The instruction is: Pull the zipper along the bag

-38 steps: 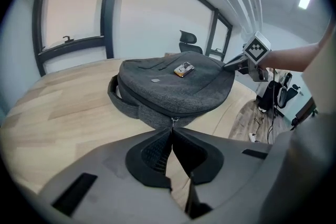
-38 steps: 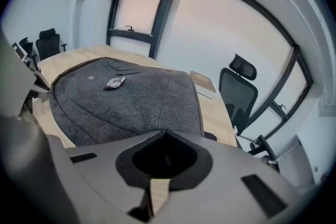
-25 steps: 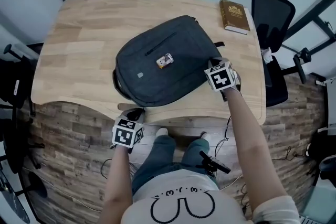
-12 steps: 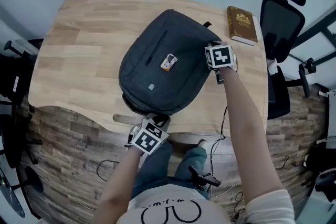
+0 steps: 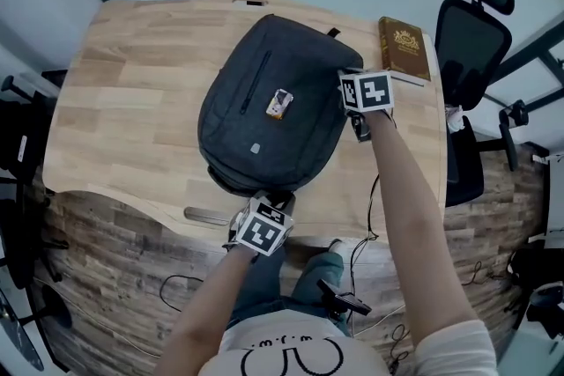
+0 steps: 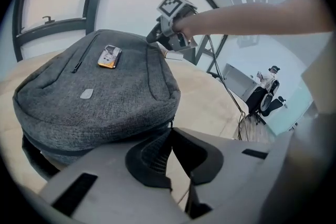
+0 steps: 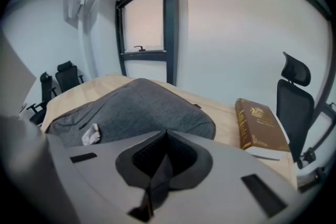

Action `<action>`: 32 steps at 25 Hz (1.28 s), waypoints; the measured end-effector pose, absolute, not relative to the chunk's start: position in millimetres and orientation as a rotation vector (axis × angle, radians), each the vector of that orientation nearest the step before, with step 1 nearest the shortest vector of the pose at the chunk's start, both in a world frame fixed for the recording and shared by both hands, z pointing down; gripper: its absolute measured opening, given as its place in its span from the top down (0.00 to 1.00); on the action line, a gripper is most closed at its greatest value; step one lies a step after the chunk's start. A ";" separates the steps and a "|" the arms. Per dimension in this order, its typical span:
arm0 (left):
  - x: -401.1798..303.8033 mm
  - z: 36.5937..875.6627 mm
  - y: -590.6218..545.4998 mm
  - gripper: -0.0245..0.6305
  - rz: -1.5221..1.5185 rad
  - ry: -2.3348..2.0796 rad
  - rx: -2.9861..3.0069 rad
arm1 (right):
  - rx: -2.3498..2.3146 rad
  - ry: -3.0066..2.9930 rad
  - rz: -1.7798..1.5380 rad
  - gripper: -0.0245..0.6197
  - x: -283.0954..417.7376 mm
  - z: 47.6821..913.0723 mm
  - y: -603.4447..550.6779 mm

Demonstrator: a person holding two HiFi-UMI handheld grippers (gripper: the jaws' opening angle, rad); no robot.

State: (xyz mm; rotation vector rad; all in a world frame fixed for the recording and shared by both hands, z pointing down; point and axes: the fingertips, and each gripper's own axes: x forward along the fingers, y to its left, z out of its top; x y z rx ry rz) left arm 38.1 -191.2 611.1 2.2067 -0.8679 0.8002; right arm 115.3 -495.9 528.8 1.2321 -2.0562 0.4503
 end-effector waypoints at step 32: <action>29.0 605.2 -191.7 0.93 0.784 -0.956 2.175 | -0.111 -1.963 -0.406 0.76 28.3 586.4 -211.2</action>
